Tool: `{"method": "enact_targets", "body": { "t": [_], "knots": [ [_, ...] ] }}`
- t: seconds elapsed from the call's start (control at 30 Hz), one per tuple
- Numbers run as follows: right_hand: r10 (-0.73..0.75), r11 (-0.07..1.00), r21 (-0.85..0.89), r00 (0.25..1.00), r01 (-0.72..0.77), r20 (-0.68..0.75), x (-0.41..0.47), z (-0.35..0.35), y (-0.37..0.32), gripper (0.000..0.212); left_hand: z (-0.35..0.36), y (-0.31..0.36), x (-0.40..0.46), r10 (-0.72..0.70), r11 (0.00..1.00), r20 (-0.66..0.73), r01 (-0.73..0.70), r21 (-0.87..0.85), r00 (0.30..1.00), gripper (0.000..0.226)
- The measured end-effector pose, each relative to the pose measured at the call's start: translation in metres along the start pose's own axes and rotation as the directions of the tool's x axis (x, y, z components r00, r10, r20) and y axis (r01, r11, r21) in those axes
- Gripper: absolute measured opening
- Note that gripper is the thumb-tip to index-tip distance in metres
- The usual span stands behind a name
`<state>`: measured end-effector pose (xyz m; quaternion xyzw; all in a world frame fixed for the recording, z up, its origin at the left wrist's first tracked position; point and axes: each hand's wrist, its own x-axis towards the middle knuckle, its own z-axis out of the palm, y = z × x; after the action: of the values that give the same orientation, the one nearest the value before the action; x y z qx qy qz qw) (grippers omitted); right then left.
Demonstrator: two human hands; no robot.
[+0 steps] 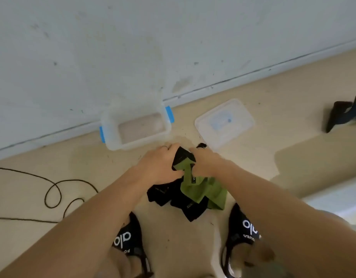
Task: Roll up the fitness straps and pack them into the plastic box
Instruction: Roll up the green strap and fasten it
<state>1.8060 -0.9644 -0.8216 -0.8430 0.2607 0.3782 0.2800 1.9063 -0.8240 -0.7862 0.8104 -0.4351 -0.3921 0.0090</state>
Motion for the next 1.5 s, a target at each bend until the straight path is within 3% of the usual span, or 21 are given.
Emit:
{"method": "enact_targets", "body": {
  "t": [0.1,0.2,0.27,0.37,0.43,0.5,0.63,0.77,0.87,1.0,1.13,1.23,1.37,1.5],
  "knots": [
    [-0.01,0.996,-0.092,0.996,0.018,0.086,0.044,0.042,0.017,0.042,0.04,-0.017,0.033,-0.016,0.999,0.065,0.018,-0.041,0.998,0.101],
    [-0.026,0.997,-0.07,1.0,0.026,0.012,0.059,0.06,0.027,0.026,0.063,-0.027,0.049,-0.05,0.991,0.086,0.06,-0.117,0.995,0.109],
    [-0.04,0.998,0.05,0.999,0.042,-0.026,0.05,0.063,0.031,0.018,0.068,-0.029,0.047,-0.05,0.979,0.06,0.061,-0.195,0.997,0.109],
    [-0.067,0.955,0.292,0.997,0.058,0.024,0.019,0.055,0.026,0.009,0.07,-0.021,0.025,-0.012,0.965,0.048,0.024,-0.259,0.999,0.112],
    [-0.071,0.908,0.413,0.997,0.068,-0.008,-0.003,0.04,0.017,0.023,0.068,-0.012,0.006,0.051,0.966,0.054,-0.036,-0.257,0.997,0.111],
    [-0.097,0.847,0.517,0.992,0.126,-0.083,-0.025,0.024,0.008,0.023,0.062,-0.004,-0.011,0.123,0.951,-0.024,-0.125,-0.282,0.992,0.102],
    [-0.142,0.72,0.665,0.98,0.2,-0.142,-0.077,0.009,-0.002,0.019,0.041,0.01,-0.048,0.147,0.877,-0.214,-0.227,-0.423,0.966,0.061],
    [-0.212,0.547,0.773,0.946,0.321,-0.243,-0.12,0.002,-0.01,0.002,0.025,0.021,-0.088,0.173,0.811,-0.279,-0.297,-0.503,0.945,0.036],
    [-0.199,0.483,0.777,0.914,0.404,-0.353,-0.144,0.003,-0.017,0.005,0.017,0.03,-0.116,0.18,0.815,-0.325,-0.326,-0.479,0.928,0.015],
    [-0.078,0.487,0.732,0.858,0.477,-0.507,-0.157,0.001,-0.019,0.012,-0.002,0.045,-0.145,0.155,0.884,-0.363,-0.293,-0.365,0.919,0.015],
    [0.215,0.554,0.724,0.769,0.412,-0.602,-0.128,0.004,-0.002,0.038,-0.003,0.034,-0.152,0.063,0.895,-0.468,-0.257,-0.365,0.882,0.008],
    [0.285,0.603,0.765,0.834,0.227,-0.472,-0.085,0.025,0.013,0.051,0.002,0.017,-0.142,0.021,0.919,-0.481,-0.206,-0.335,0.877,0.014],
    [0.251,0.736,0.675,0.905,0.052,-0.344,-0.025,0.061,0.019,0.06,0.003,0.006,-0.122,0.032,0.91,-0.405,-0.194,-0.366,0.914,0.011],
    [0.188,0.863,0.505,0.946,-0.031,-0.263,0.031,0.086,0.014,0.063,-0.005,-0.02,-0.099,-0.012,0.839,-0.285,-0.146,-0.524,0.958,0.048]
  ]
}}
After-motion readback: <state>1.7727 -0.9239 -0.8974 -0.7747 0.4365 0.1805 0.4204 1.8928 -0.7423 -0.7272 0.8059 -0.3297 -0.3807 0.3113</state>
